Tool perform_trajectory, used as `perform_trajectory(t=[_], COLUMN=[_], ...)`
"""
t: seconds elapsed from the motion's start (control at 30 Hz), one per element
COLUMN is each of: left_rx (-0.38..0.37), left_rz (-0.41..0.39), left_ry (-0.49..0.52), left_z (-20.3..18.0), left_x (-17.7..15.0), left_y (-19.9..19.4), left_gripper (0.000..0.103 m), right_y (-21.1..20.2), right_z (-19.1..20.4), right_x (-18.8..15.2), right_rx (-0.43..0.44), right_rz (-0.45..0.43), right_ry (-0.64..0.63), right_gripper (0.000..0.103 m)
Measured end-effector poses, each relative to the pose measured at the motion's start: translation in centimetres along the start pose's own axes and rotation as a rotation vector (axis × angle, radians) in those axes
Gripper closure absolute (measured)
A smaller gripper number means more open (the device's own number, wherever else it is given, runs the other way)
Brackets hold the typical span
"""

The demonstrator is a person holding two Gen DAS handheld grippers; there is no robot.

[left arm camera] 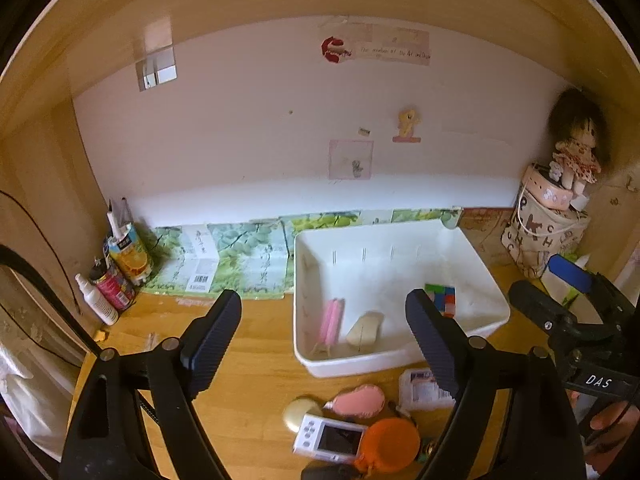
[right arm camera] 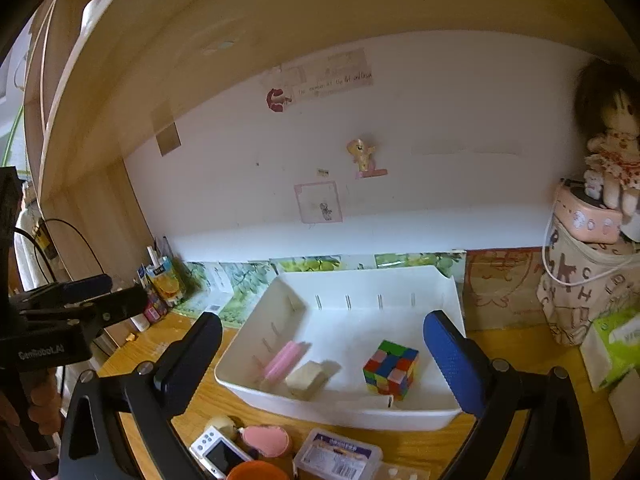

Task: Organize rigid objects
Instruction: 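Withdraw both tools from the bin back toward the remaining items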

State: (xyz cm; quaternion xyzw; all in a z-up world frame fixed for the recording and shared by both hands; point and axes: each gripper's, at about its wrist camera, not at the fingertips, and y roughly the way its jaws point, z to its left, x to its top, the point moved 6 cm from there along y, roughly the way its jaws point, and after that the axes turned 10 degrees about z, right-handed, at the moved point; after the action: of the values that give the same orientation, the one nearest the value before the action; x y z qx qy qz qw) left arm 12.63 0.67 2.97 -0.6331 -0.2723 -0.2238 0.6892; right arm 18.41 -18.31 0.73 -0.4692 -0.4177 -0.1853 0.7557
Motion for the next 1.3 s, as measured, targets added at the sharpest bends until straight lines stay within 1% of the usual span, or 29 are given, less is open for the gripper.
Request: perform_trajectory(t=[0.37, 0.67, 0.87, 1.0, 1.2, 1.3], left_rx=[-0.041, -0.099, -0.133, -0.15, -0.163, -0.157], left_rz=[0.073, 0.144, 0.204, 0.235, 0.288, 0.324], left_ry=[0.066, 0.116, 0.138, 0.16, 0.188, 0.19], left_z=[1.8, 3.0, 4.1, 4.7, 5.5, 5.9], left_x=[-3.2, -6.1, -8.0, -9.0, -10.7, -11.4], left_y=[-0.9, -0.9, -0.2, 0.5, 2.1, 3.0], left_gripper=[0.016, 0.016, 0.016, 0.016, 0.016, 0.016], right_y=[-1.3, -1.7, -1.6, -1.1, -0.1, 0.5], right_z=[3.4, 5.9, 6.8, 7.1, 7.2, 7.3], right_x=[-4.8, -7.8, -9.6, -11.3, -14.0, -15.1], right_rx=[-0.093, -0.139, -0.165, -0.18, -0.201, -0.211], right_rz=[0.039, 0.061, 0.08, 0.108, 0.147, 0.169], right_ry=[-0.009, 0.049, 0.121, 0.195, 0.288, 0.315], right_gripper=[0.002, 0.002, 0.002, 0.002, 0.002, 0.002])
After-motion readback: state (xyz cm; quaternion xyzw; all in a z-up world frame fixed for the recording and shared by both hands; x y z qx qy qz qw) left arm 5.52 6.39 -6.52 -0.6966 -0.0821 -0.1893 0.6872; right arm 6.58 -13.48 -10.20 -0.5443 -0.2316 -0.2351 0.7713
